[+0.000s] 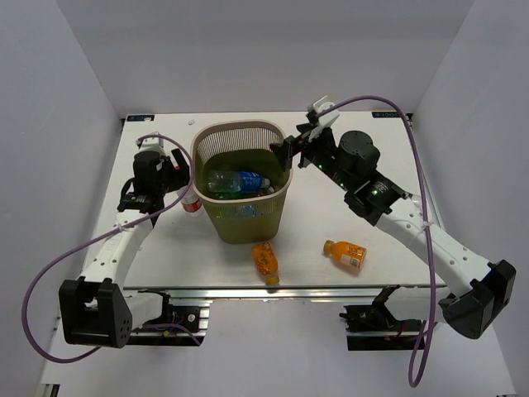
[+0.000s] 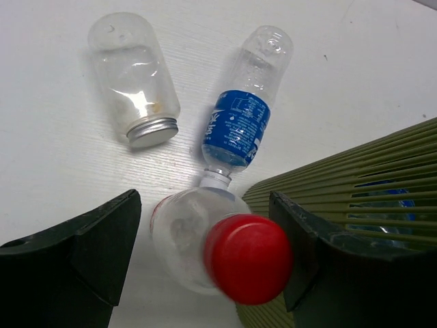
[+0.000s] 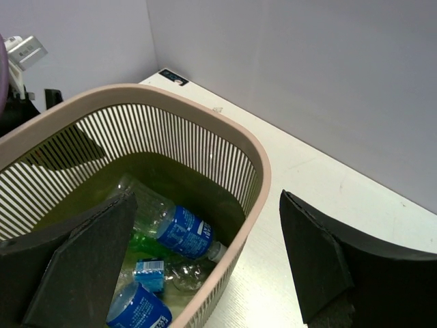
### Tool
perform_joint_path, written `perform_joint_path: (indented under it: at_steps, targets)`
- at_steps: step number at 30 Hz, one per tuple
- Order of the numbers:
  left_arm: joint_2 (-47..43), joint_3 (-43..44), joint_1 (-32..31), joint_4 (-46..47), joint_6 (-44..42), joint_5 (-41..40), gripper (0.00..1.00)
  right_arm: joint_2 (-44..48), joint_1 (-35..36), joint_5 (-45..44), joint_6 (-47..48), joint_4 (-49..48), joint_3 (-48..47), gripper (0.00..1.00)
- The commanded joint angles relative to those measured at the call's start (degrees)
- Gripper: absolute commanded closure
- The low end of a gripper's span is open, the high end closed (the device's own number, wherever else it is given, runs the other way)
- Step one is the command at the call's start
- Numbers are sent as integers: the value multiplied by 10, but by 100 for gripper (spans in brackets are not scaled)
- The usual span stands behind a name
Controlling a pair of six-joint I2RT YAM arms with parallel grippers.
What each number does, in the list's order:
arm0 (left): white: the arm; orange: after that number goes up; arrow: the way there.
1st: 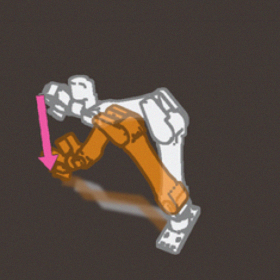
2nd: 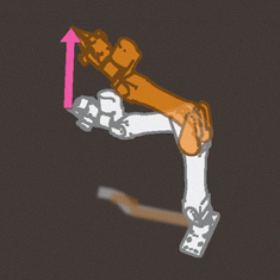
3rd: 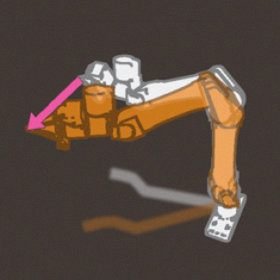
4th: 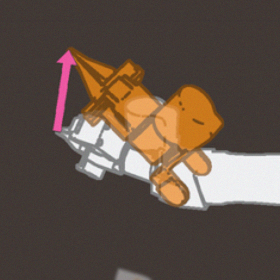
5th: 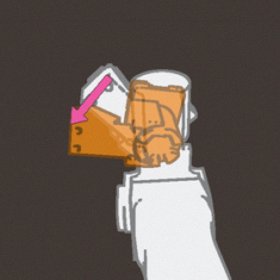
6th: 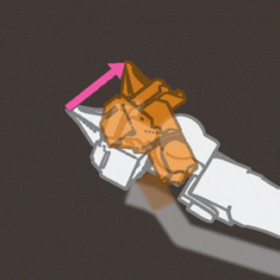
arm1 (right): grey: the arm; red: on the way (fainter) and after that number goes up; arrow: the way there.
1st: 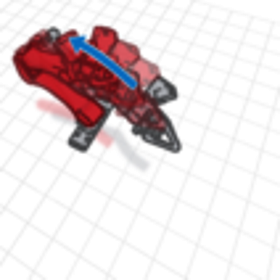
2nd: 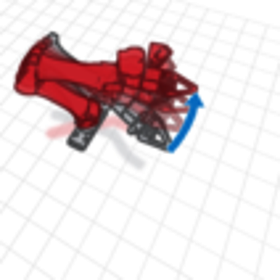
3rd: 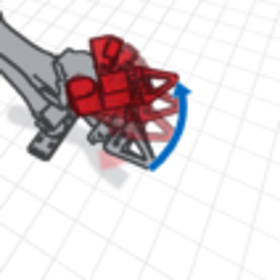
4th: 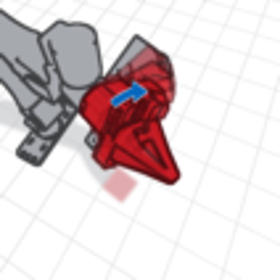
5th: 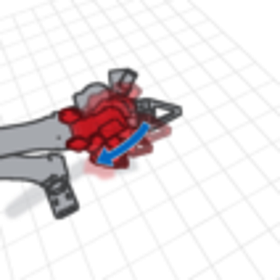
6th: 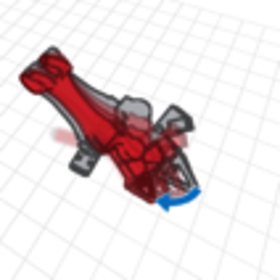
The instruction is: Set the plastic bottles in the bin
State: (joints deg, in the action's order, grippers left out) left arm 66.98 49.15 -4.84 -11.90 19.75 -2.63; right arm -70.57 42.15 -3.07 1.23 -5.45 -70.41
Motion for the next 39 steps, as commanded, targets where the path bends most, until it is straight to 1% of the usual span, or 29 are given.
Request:
perform_joint_path:
  at_steps: [1, 4, 5, 7, 8, 11, 12, 14, 17, 18, 19, 21, 22, 23, 24, 25, 26, 27, 28, 29, 30, 31, 32, 34, 35, 37, 38, 39]
  targets:
    - [-5, -6, -5, 17, -8, -22, 18, 24, -6, -23, -9, -31, 11, 11]
    - [-17, -13, -7, 26, -14, -13, 27, 34, -8, -39, -9, -35, 26, 11]
    - [-21, -18, -7, 27, -16, -6, 33, 41, -8, -42, -9, -37, 30, 11]
    - [-35, -19, -7, 24, -15, -3, 41, 47, -9, -47, -26, -37, 47, 11]
    - [-40, -19, -7, 22, -15, -2, 49, 54, -10, -48, -31, -38, 55, 11]
    - [-66, -12, -7, 2, -11, -9, 59, 68, -13, -61, -44, -38, 84, 11]
    - [-73, -3, -7, -3, -6, -20, 65, 72, -15, -69, -47, -37, 89, 11]
    - [-95, 11, -6, -35, 8, -45, 71, 86, -18, -77, -55, -35, 105, 11]
    - [-120, 54, -7, -87, 37, -129, 73, 107, -23, -105, -62, -32, 127, 11]
    - [-125, 81, -7, -113, 47, -185, 74, 111, -25, -117, -62, -31, 132, 11]
    - [-129, 96, -7, -122, 56, -207, 75, 120, -28, -123, -62, -30, 136, 11]
    - [-135, 120, -7, -119, 65, -238, 77, 126, -34, -151, -63, -24, 147, 11]
    - [-134, 149, -7, -114, 61, -237, 78, 129, -37, -166, -63, -20, 150, 11]
    - [-130, 165, -7, -110, 59, -230, 78, 131, -44, -202, -62, -19, 158, 11]
    - [-126, 182, -7, -103, 55, -216, 80, 131, -51, -220, -60, -23, 165, 11]
    - [-122, 218, -7, -99, 51, -174, 81, 129, -60, -234, -60, -27, 174, 11]
    - [-111, 238, -7, -96, 50, -151, 84, 125, -95, -225, -72, -25, 187, 11]
    - [-107, 256, -7, -88, 49, -122, 85, 119, -122, -207, -90, -12, 192, 11]
    - [-103, 289, -7, -82, 41, -61, 85, 106, -150, -181, -108, 9, 195, 11]
    - [-95, 304, -7, -67, 40, -38, 85, 100, -209, -117, -139, 13, 208, 11]
    - [-92, 318, -7, -59, 39, -18, 84, 93, -235, -89, -150, 11, 218, 11]
    - [-87, 348, -6, -53, 33, 19, 84, 91, -269, -71, -156, 7, 226, 11]
    - [-83, 364, -7, -50, 32, 36, 84, 91, -282, -48, -158, -2, 234, 11]
    - [-66, 394, -6, -47, 25, 91, 83, 92, -297, -45, -156, -5, 245, 11]
    - [-61, 415, -7, -42, 23, 154, 83, 92, -309, -41, -156, -3, 246, 11]
    - [-47, 423, -7, -33, 21, 230, 80, 90, -324, -15, -139, 4, 244, 11]
    - [-43, 422, -7, -26, 21, 303, 79, 90, -326, 23, -127, 6, 241, 11]
    - [-41, 417, -7, -23, 24, 335, 79, 84, -327, 52, -114, 20, 234, 11]
